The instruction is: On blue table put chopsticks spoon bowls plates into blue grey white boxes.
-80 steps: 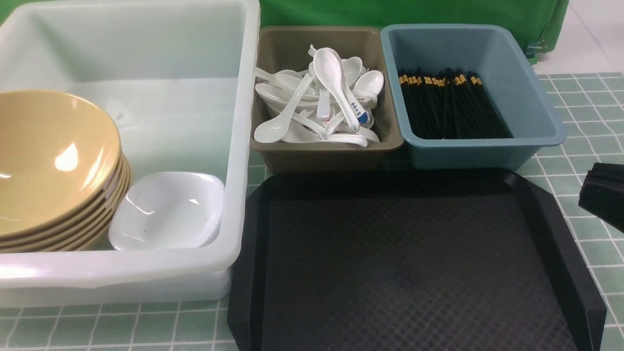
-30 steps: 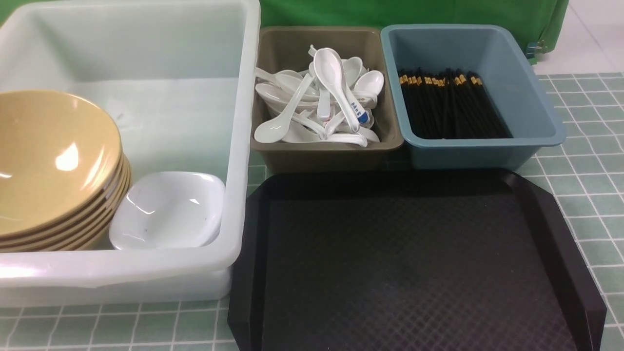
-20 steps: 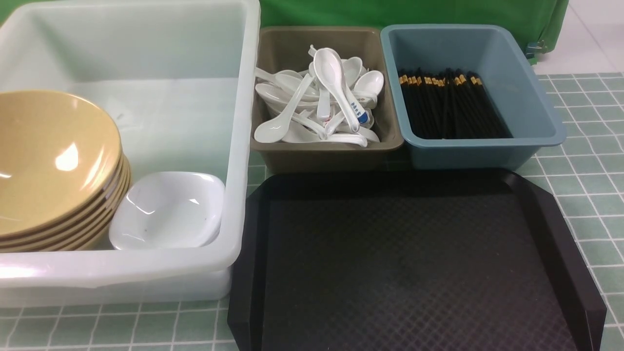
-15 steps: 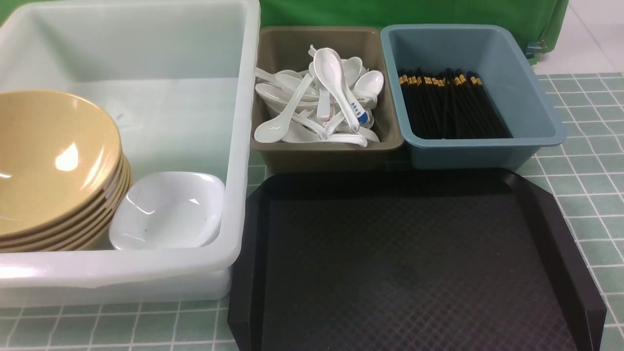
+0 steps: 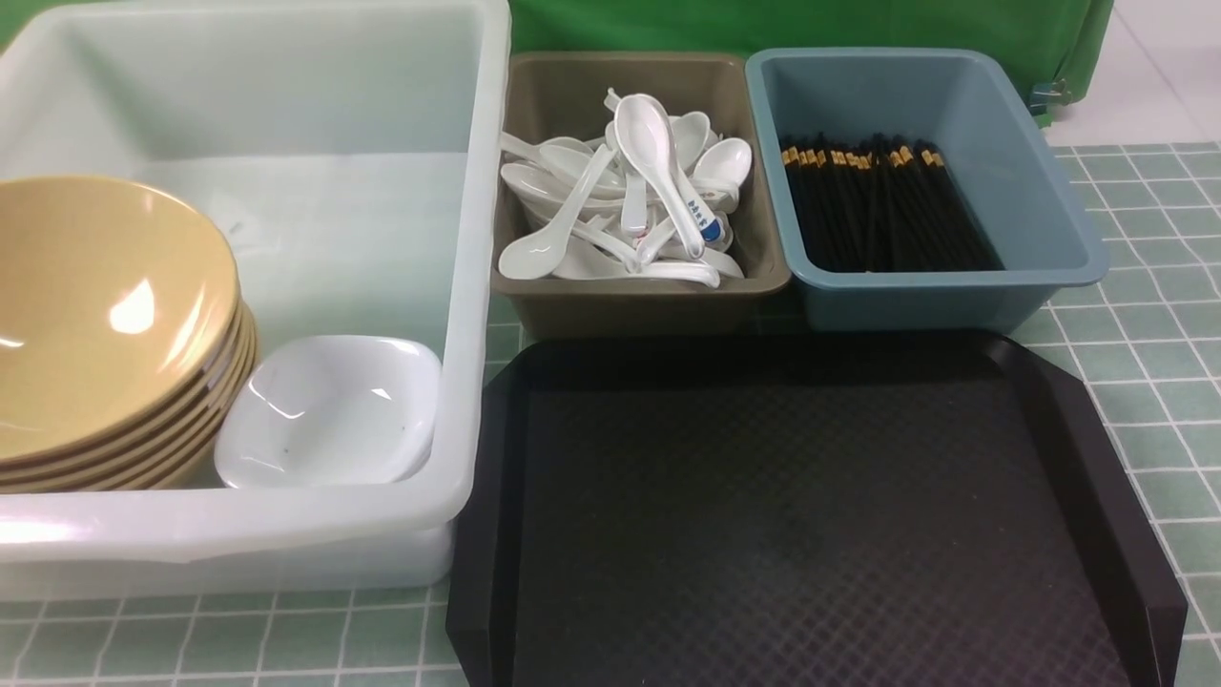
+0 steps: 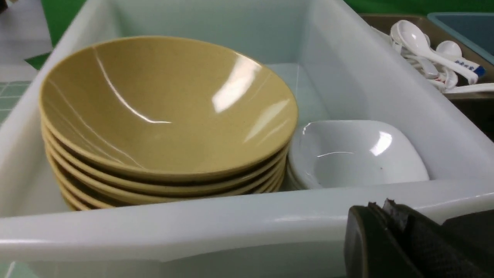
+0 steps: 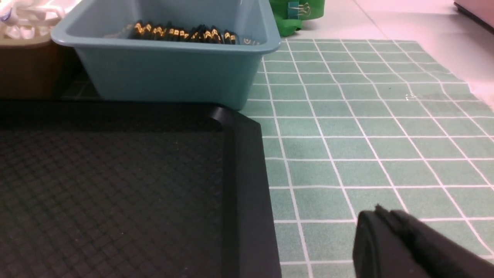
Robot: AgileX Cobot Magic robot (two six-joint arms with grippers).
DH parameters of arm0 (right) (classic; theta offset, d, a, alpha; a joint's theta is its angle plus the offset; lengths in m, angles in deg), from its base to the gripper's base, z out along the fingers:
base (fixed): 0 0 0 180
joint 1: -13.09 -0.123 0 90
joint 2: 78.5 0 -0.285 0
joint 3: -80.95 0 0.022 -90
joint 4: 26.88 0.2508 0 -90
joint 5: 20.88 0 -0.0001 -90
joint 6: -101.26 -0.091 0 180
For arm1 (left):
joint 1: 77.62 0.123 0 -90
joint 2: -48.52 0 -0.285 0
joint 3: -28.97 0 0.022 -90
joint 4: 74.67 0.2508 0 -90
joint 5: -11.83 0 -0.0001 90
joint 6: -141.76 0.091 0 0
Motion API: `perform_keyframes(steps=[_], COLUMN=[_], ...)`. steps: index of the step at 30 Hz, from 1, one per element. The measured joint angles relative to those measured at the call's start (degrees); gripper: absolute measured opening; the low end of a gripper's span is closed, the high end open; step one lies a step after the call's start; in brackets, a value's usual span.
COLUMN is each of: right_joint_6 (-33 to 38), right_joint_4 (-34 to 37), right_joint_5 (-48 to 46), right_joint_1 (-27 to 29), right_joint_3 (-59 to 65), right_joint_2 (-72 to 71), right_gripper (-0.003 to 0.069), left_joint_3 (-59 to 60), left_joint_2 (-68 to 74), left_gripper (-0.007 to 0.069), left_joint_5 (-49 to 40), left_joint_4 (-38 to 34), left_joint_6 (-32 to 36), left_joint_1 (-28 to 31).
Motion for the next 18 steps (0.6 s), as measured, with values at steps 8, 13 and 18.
perform_keyframes(steps=[8, 13, 18], right_joint_6=[0.00, 0.00, 0.00], right_joint_4=[-0.03, -0.03, -0.03], right_joint_5=[-0.04, -0.04, -0.04], right_joint_1=[0.00, 0.00, 0.00], right_joint_3=[0.00, 0.00, 0.00], right_joint_2=[0.00, 0.00, 0.00], right_gripper=[0.0048, 0.0048, 0.0048], left_joint_3=[17.32, 23.74, 23.99], left_joint_2=[0.00, 0.06, 0.06], left_gripper=[0.0005, 0.0005, 0.0005], left_joint_5=[34.98, 36.33, 29.41], left_joint_4=[-11.52, -12.67, -11.52], left_joint_6=[7.07, 6.24, 6.39], left_joint_1=[15.26, 21.15, 18.83])
